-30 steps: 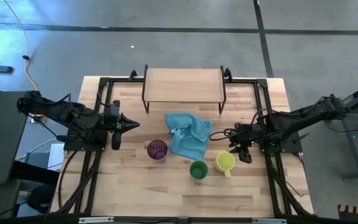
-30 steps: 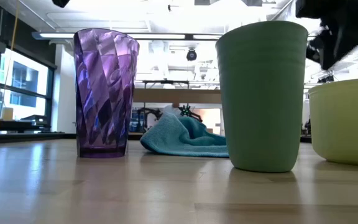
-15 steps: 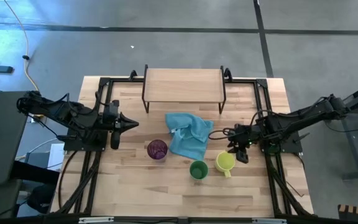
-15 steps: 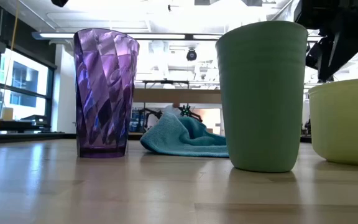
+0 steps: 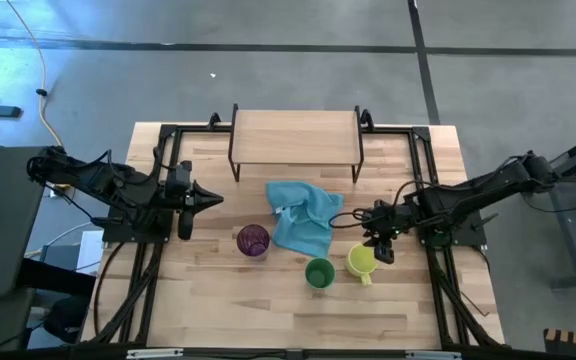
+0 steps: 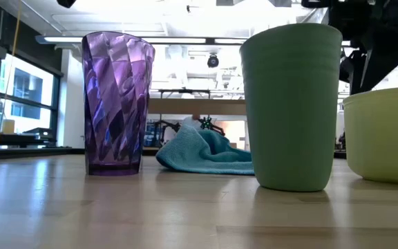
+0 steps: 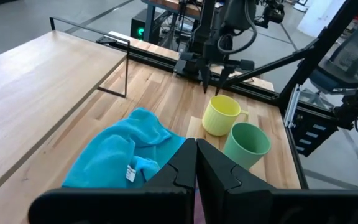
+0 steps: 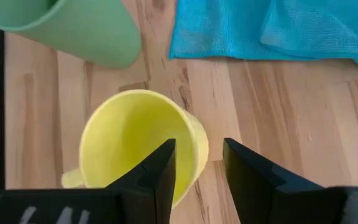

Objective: Stack small to large cups/mugs on shelf
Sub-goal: Put the yellow mug on the shelf

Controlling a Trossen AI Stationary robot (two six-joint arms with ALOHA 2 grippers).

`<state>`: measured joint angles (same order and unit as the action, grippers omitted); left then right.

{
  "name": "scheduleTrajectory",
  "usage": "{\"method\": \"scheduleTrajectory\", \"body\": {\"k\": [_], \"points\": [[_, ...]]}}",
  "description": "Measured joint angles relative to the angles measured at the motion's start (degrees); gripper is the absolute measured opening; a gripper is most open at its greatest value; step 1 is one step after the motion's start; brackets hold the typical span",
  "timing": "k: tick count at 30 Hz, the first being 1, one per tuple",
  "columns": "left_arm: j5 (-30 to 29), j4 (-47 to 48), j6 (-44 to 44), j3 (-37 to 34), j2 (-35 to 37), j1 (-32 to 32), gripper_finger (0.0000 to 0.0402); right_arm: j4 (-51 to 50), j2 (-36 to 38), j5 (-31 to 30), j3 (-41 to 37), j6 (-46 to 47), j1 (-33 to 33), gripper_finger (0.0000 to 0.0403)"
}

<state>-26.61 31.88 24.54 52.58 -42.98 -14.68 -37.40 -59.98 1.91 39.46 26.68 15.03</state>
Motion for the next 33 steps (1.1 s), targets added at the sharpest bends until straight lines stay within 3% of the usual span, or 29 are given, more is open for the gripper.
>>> {"method": "scheduleTrajectory", "body": {"k": [22, 33], "points": [[0.00, 0.02, 0.01, 0.00, -0.02, 0.02, 0.0001, 2.12, -4.57, -2.16, 0.00, 0.20, 0.02, 0.0126], [0.00, 0.02, 0.02, 0.00, -0.02, 0.01, 0.0001, 2.42, -4.57, 0.33, 0.00, -1.67, 0.02, 0.0126]]}}
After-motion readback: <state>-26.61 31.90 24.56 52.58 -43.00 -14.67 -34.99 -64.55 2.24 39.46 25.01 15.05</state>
